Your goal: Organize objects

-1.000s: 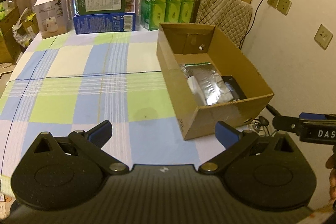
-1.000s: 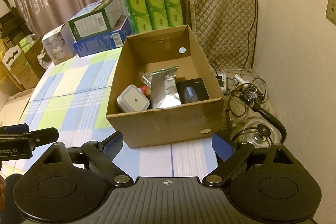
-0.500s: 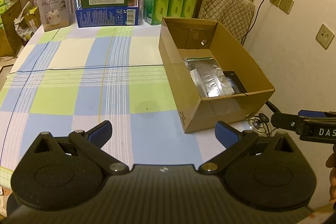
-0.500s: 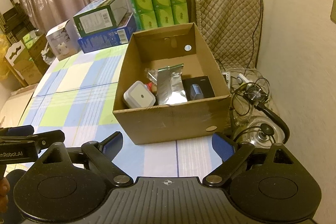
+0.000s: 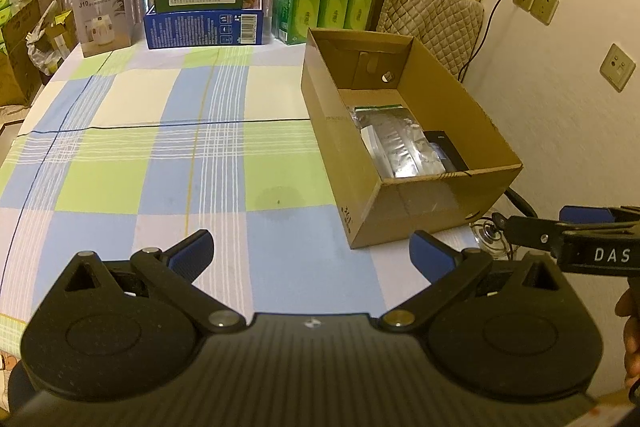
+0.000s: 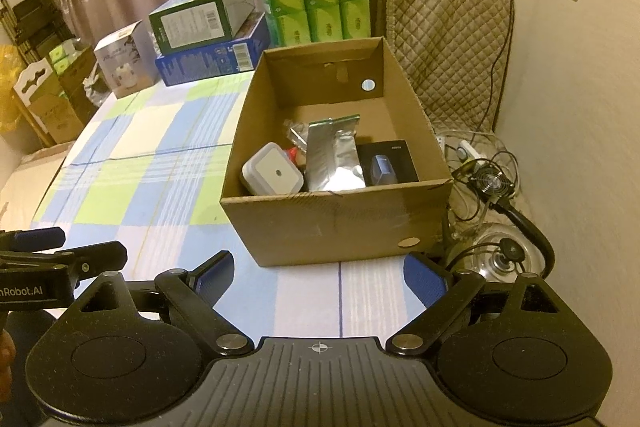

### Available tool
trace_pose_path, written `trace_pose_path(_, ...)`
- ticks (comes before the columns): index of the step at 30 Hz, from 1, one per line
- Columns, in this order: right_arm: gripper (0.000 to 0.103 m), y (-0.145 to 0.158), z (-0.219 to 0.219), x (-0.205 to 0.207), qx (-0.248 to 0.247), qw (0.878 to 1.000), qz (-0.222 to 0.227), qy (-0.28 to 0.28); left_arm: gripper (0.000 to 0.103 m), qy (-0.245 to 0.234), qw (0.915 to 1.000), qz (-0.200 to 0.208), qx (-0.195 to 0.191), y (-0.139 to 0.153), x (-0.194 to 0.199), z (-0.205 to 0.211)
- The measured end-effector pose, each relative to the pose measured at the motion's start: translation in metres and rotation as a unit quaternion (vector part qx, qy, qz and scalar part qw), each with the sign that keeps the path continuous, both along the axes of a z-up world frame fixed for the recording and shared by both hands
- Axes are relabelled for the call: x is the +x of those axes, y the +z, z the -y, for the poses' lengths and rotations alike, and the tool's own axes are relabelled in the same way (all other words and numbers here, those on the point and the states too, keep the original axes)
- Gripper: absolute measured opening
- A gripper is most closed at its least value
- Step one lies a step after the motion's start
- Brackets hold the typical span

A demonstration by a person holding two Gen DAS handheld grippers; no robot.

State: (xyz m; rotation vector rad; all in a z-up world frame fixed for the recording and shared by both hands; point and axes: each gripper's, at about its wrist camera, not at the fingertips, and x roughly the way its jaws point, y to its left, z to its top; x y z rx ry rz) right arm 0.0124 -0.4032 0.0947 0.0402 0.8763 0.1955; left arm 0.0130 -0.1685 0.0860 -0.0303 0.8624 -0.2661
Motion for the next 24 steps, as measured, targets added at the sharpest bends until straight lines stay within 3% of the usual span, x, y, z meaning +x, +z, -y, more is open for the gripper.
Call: trace_pose_path(24, 0.089, -0.0017, -0.0005, 0.0016, 0.001, 1.0, -0.002, 0.001, 0.102, 0.001, 1.0, 0.002, -0.001, -0.0008, 0.0024, 0.0001)
